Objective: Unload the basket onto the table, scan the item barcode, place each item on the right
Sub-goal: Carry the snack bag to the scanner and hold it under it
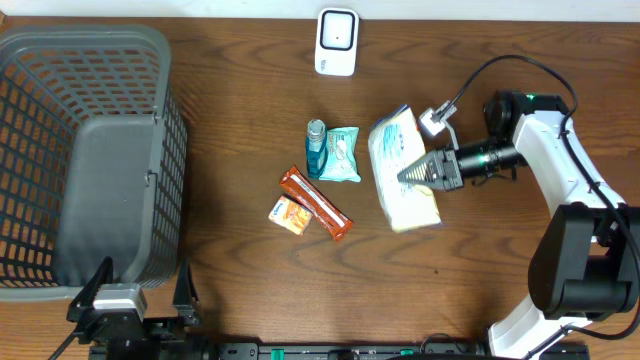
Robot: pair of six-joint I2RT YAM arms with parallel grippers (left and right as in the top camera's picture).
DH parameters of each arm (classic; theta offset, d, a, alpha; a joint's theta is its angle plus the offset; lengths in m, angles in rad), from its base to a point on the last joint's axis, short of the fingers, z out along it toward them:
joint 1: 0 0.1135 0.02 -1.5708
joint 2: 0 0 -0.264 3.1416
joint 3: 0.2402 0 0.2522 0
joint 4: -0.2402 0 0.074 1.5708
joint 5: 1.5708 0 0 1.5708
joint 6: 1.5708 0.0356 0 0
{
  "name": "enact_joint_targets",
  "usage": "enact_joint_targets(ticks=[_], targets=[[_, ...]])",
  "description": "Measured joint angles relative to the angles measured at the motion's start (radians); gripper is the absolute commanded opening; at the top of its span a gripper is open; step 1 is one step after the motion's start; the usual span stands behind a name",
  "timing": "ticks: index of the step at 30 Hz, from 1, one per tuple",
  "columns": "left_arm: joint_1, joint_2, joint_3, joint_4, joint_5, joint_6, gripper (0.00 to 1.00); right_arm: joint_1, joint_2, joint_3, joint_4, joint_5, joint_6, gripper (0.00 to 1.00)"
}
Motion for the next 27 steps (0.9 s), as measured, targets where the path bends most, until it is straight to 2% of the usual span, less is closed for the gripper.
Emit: enact_joint_targets(ticks=[3,6,11,15,19,21,25,27], targets=[[0.000,0.000,0.000,0.000,0.000,0.000,0.98,0.011,0.000,-0.003,0.269,0.090,0.128,0.01],[0.000,0.000,0.000,0.000,0.000,0.000,0.98,0.044,0.000,-0.003,0.494,0.259,0.315,0.01],[0.000,0.000,0.000,0.000,0.000,0.000,0.98,0.156,0.000,-0.003,0.674,0.432,0.456,0.01],[0.000,0.000,0.000,0.000,0.000,0.000,0.98,0.272,0.000,-0.003,0.838,0.521,0.498,0.01],[0.000,0.000,0.000,0.001,0.002,0.000,0.98,0.405,0.002,-0.011,1.151,0.771,0.501,0.01],[0.000,0.000,0.000,0.000,0.003,0.000,0.98,0.440,0.003,-0.009,1.306,0.894,0.492,0.01],[0.000,0.000,0.000,-0.001,0.003,0.000,0.98,0.448,0.029,-0.005,1.567,0.993,0.484,0.01],[0.000,0.000,0.000,0.000,0.005,0.000,0.98,0.444,0.056,0.011,1.623,1.020,0.484,0.01]])
